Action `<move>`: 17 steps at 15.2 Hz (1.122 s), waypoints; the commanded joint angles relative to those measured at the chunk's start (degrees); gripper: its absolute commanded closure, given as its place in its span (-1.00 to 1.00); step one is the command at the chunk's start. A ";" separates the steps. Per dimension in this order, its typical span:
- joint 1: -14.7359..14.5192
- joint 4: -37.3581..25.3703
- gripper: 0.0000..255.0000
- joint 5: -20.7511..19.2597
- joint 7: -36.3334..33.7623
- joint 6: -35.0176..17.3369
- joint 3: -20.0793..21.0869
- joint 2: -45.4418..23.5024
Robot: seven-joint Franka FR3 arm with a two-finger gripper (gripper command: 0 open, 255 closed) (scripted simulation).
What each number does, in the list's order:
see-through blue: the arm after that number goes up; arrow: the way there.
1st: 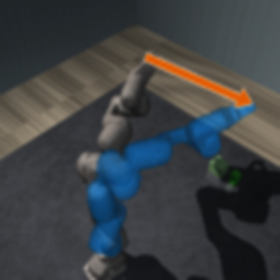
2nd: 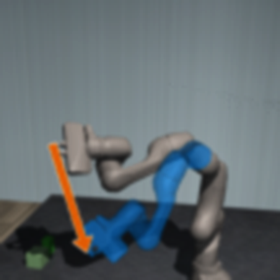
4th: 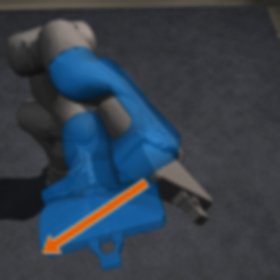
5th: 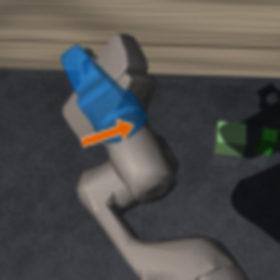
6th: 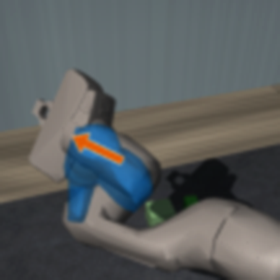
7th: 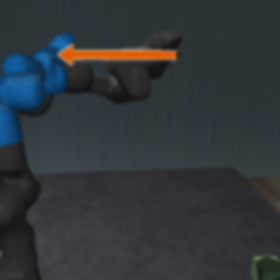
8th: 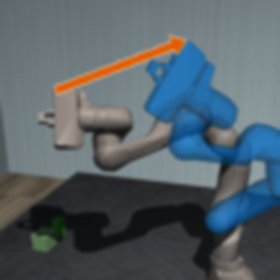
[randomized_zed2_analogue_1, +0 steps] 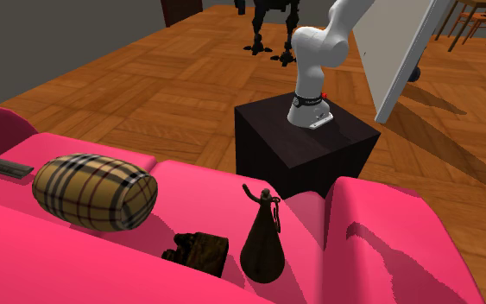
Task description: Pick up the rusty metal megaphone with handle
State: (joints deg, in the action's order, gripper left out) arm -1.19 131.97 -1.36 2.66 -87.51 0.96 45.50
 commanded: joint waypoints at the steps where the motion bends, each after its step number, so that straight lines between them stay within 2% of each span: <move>1: 0.00 0.00 -1.00 0.00 0.00 0.00 0.00 0.00; 9: -4.96 6.56 -1.00 3.70 3.54 -14.79 2.26 -6.87; 17: -10.03 9.22 -1.00 7.27 7.67 -29.26 5.06 -17.19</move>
State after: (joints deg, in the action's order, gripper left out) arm -10.56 141.50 5.47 9.83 -115.01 5.59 30.08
